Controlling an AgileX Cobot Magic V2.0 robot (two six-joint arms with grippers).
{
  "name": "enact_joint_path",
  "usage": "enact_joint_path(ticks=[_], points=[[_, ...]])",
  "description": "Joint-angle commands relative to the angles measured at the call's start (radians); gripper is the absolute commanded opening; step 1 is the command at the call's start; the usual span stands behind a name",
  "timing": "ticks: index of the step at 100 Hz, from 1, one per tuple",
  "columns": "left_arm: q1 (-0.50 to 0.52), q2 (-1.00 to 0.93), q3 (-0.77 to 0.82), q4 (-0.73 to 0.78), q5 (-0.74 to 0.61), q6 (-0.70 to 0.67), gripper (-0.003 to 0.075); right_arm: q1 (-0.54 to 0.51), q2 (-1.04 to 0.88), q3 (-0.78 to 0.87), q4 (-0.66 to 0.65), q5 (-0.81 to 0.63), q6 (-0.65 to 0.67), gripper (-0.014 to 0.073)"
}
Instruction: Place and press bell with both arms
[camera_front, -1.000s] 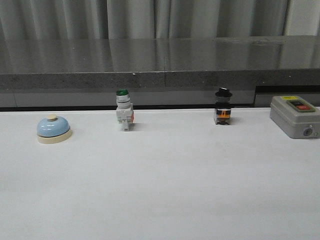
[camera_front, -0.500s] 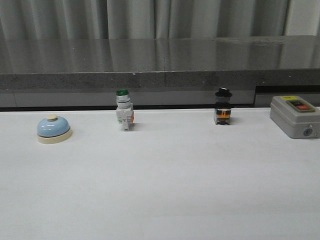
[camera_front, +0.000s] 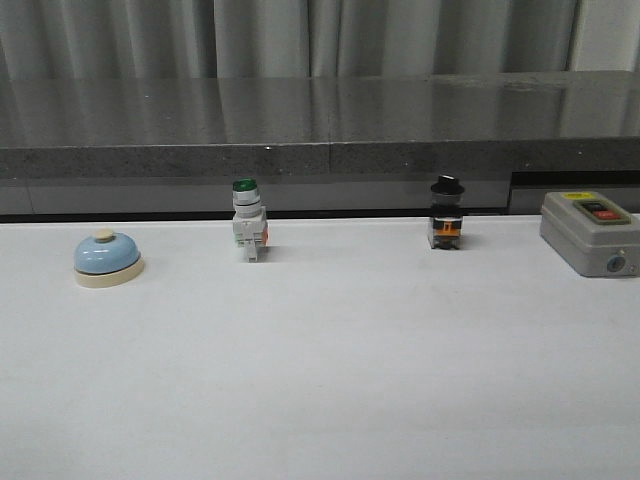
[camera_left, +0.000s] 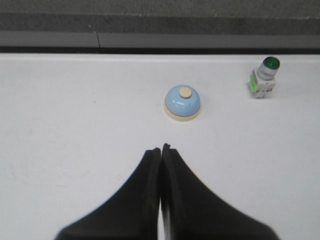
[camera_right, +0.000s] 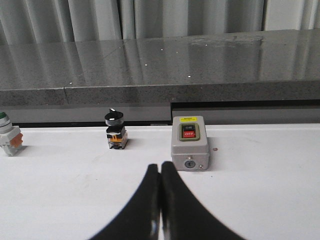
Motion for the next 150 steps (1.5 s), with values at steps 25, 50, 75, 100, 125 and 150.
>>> enact_joint_path(ticks=[25,50,75,100,125,150], points=[[0.002,0.150,-0.058,-0.024,0.000,-0.001,-0.0019,-0.005,-0.015,-0.014,-0.011,-0.078,-0.001,-0.0060],[0.002,0.159,-0.058,-0.025,0.003,-0.001,0.0256,-0.005,-0.015,-0.014,-0.011,-0.078,-0.001,-0.0060],[0.002,0.163,-0.058,-0.025,0.003,0.009,0.0686,-0.005,-0.015,-0.014,-0.011,-0.078,-0.001,-0.0060],[-0.014,0.256,-0.128,-0.139,0.001,0.152,0.0657,-0.005,-0.015,-0.014,-0.011,-0.078,-0.001,-0.0060],[-0.084,0.487,-0.288,-0.136,-0.004,0.156,0.0657,-0.005,-0.015,-0.014,-0.011,-0.078,-0.001,-0.0060],[-0.109,0.728,-0.447,-0.117,-0.025,0.158,0.0657,-0.005,-0.015,-0.014,-0.011,-0.078,-0.001,-0.0060]])
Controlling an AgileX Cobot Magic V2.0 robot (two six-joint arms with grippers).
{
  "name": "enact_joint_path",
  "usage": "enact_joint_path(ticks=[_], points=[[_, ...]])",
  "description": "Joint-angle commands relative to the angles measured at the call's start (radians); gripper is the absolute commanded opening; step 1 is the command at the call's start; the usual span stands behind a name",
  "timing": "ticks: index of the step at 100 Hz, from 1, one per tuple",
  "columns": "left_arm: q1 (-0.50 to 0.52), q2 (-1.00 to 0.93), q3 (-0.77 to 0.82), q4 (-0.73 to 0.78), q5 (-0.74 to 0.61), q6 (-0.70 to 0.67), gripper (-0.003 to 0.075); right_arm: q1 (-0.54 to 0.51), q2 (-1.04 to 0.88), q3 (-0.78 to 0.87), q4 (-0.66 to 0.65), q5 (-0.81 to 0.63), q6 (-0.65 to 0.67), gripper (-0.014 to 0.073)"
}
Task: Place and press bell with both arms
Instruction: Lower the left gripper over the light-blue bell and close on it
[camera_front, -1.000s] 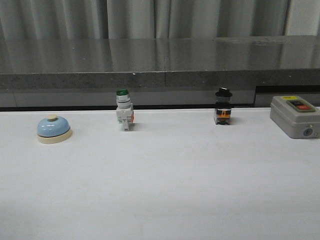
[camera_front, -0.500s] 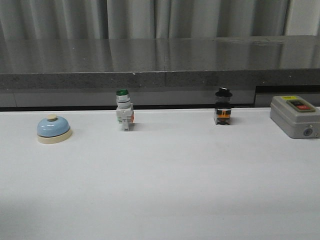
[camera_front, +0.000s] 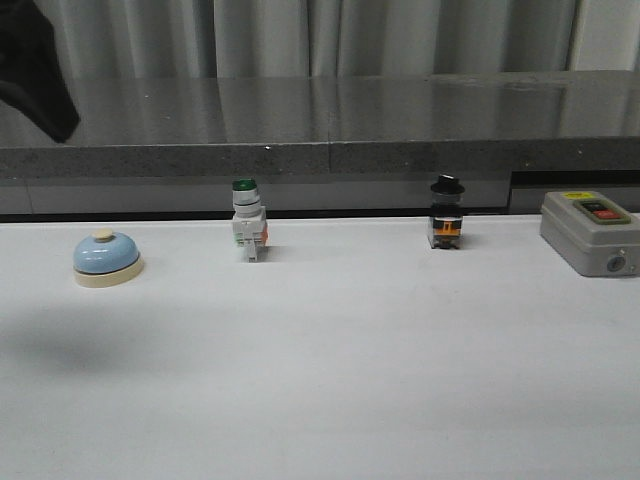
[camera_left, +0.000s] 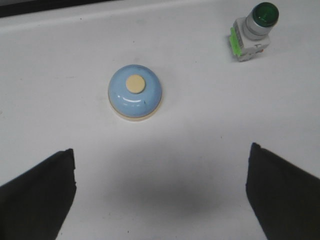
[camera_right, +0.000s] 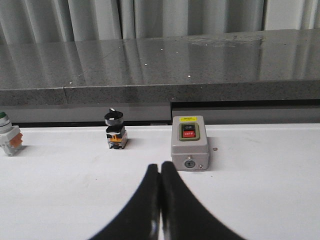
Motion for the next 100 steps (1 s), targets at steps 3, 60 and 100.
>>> enact_joint_path(ticks=[3,60,100], points=[[-0.006,0.065,-0.097,-0.003,-0.053,0.001,0.0657,-0.005,-0.015,-0.014,-0.011,-0.078,-0.001,-0.0060],[-0.006,0.411,-0.320,0.041,-0.098,0.001,0.0657,-0.005,-0.015,-0.014,-0.011,-0.078,-0.001,-0.0060],[-0.006,0.504,-0.322,0.053,-0.138,0.001,0.0657,-0.005,-0.015,-0.014,-0.011,-0.078,-0.001,-0.0060]])
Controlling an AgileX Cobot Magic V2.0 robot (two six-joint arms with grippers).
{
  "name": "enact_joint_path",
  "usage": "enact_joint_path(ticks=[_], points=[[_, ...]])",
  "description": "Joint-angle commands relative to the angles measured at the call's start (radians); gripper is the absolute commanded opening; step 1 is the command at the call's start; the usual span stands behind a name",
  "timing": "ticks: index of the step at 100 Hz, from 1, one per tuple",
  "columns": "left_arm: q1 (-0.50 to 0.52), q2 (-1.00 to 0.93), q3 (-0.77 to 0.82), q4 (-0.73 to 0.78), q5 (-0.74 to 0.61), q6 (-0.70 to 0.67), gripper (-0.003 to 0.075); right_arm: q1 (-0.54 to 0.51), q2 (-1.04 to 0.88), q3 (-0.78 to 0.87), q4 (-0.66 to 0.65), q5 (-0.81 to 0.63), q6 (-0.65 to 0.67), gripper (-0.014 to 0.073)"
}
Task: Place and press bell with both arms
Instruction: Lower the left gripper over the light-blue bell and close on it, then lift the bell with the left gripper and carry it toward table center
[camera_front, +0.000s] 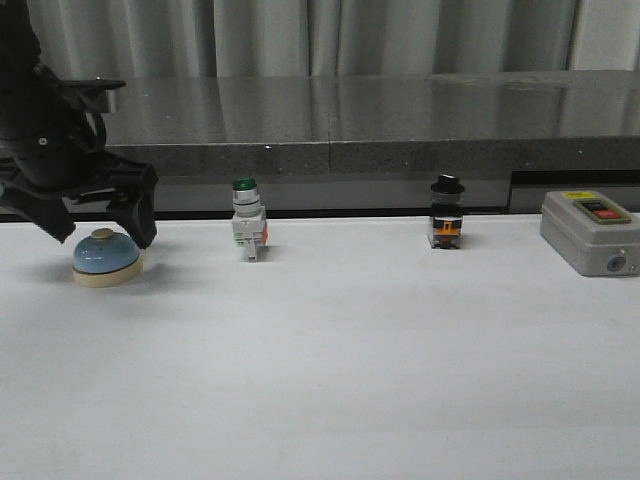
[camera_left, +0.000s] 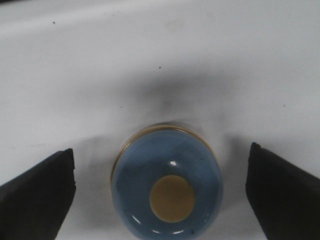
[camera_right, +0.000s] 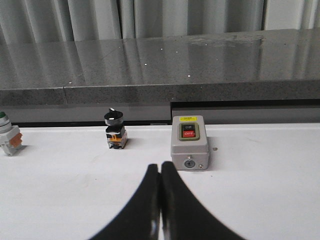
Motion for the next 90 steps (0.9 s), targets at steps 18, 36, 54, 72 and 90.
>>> enact_joint_path(ticks=[18,36,54,72,90], points=[[-0.006,-0.031,-0.032,-0.003,-0.032,0.000,0.0651,-0.005,-0.015,-0.014,-0.011,-0.078,-0.001,-0.0060],[-0.006,-0.031,-0.032,-0.003,-0.027,0.000,0.0465,-0.005,-0.015,-0.014,-0.011,-0.078,-0.001,-0.0060],[-0.006,-0.031,-0.032,-0.003,-0.017,0.000,0.0211,-0.005,-0.015,-0.014,-0.011,-0.078,-0.001,-0.0060],[-0.006,-0.056,-0.049,-0.003,0.063,0.000,0.0165,-0.005,-0.015,-0.014,-0.011,-0.078,-0.001,-0.0060],[-0.006,-0.147,-0.054,-0.016,0.145,0.000,0.0165,-0.005,-0.015,-0.014,-0.011,-0.078,-0.001,-0.0060]])
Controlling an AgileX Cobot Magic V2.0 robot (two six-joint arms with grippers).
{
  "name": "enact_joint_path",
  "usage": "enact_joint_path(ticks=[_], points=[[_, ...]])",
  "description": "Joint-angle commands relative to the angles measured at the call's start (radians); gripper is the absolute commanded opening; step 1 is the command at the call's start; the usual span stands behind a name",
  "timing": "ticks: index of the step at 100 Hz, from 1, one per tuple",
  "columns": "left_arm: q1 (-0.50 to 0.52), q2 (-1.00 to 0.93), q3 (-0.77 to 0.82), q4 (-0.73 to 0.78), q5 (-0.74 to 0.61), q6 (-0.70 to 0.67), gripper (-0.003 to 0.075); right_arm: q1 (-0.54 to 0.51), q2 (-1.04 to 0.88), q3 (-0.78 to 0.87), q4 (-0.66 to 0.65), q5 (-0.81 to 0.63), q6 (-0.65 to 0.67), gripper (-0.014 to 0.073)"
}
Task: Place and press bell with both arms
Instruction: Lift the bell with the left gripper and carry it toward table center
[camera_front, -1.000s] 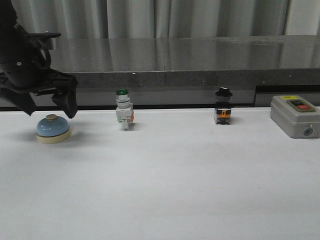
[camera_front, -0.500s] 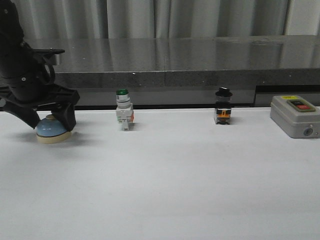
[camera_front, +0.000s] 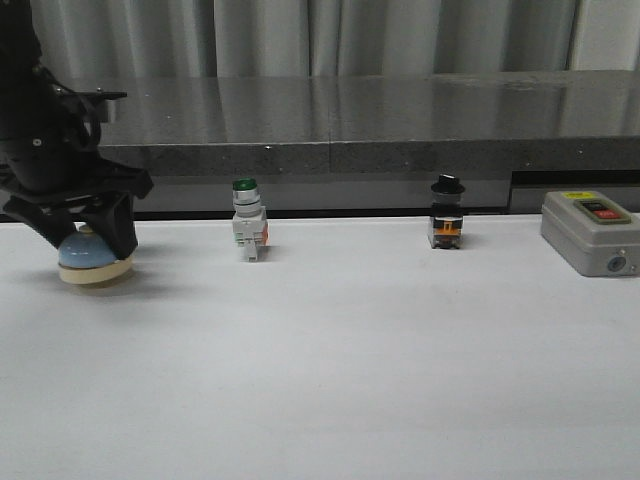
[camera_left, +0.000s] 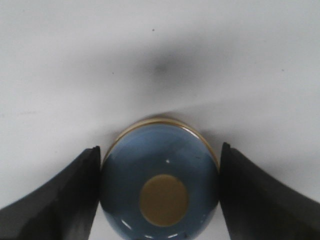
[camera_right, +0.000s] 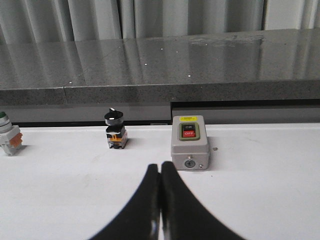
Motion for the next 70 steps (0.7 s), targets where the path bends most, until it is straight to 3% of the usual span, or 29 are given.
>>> enact_joint_path(ticks=[1,17,35,54,70], points=[[-0.006,-0.118,-0.034,-0.022,0.014,0.000,0.0165,-0.005,-0.015,-0.014,-0.011,-0.078,-0.001,-0.0060],[-0.021,-0.236,-0.034,-0.059,0.078,0.000,0.0165,-0.005,-0.015,-0.014,-0.011,-0.078,-0.001,-0.0060],[-0.103,-0.322,-0.034,-0.063,0.130,0.030,0.0165,-0.005,-0.015,-0.014,-0.011,-0.078,-0.001,-0.0060],[-0.238,-0.316,-0.034,-0.063,0.120,0.036,0.0165,-0.005,-0.015,-0.014,-0.011,-0.078,-0.001,-0.0060],[-0.356,-0.280,-0.034,-0.063,0.030,0.036,0.0165,-0.005,-0.015,-0.014,-0.011,-0.078,-0.001,-0.0060]])
